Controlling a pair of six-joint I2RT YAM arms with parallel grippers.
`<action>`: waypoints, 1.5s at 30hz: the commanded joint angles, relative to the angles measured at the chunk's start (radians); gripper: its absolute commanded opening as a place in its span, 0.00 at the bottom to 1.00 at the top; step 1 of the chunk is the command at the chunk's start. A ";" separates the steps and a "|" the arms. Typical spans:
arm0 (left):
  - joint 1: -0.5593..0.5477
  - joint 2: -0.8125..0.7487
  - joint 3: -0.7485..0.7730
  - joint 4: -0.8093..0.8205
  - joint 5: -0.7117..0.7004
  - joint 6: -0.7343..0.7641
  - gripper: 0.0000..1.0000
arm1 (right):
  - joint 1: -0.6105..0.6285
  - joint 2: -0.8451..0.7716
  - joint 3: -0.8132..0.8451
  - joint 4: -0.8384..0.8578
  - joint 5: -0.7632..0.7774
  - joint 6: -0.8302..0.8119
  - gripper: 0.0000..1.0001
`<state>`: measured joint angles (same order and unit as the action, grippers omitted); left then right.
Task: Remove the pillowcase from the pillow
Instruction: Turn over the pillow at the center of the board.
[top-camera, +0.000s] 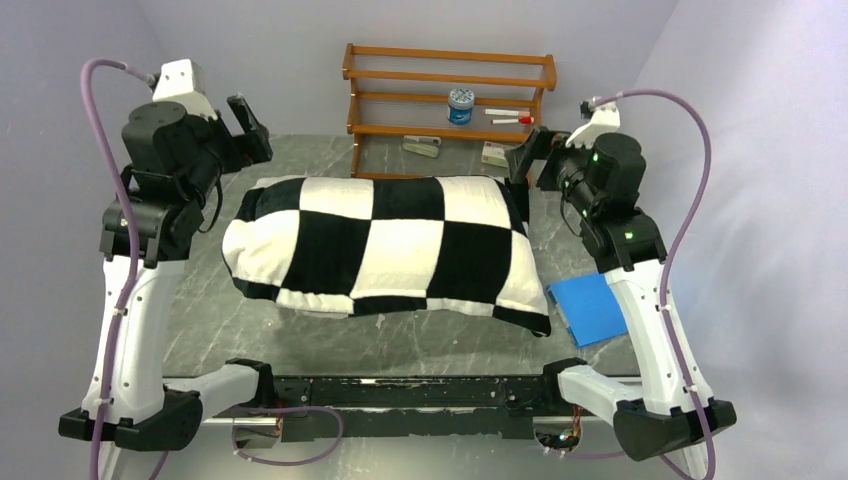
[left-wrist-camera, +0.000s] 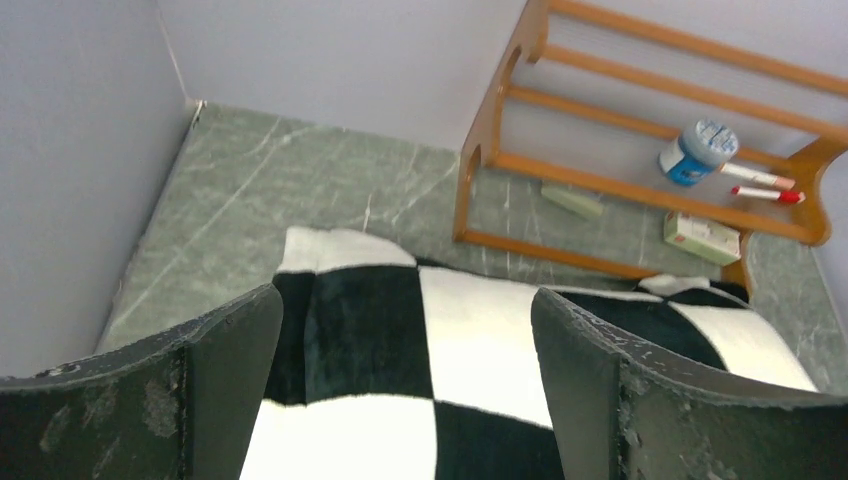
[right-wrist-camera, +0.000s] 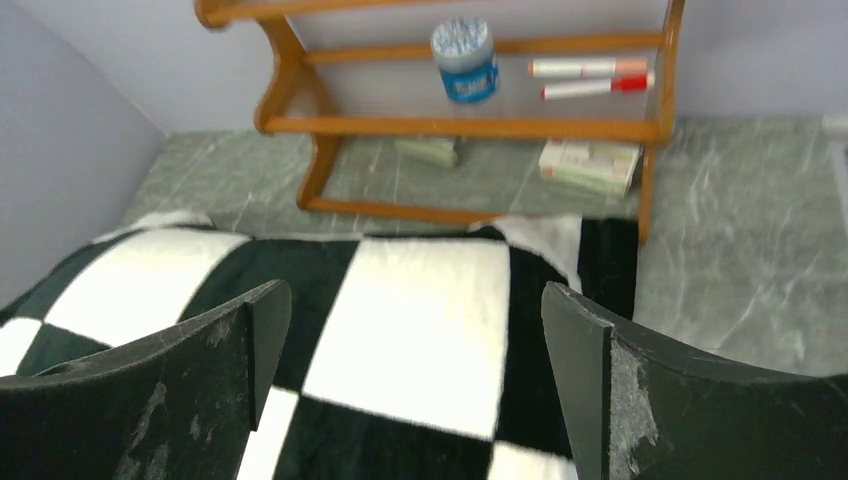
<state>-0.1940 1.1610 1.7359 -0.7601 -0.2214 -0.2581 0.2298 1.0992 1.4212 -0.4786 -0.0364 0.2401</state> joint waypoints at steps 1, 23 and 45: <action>-0.010 -0.066 -0.124 -0.005 -0.012 -0.041 0.98 | -0.008 -0.072 -0.137 0.026 -0.004 0.080 1.00; 0.327 -0.039 -0.659 0.055 0.263 -0.184 0.99 | 0.360 0.196 -0.386 0.117 -0.008 0.144 1.00; 0.195 -0.346 -1.143 0.229 0.697 -0.416 0.05 | 0.486 0.105 -0.418 0.235 0.001 0.183 1.00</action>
<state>0.1955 0.9077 0.6296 -0.3405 0.4236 -0.5785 0.6937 1.2354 0.8921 -0.2081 0.1318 0.4351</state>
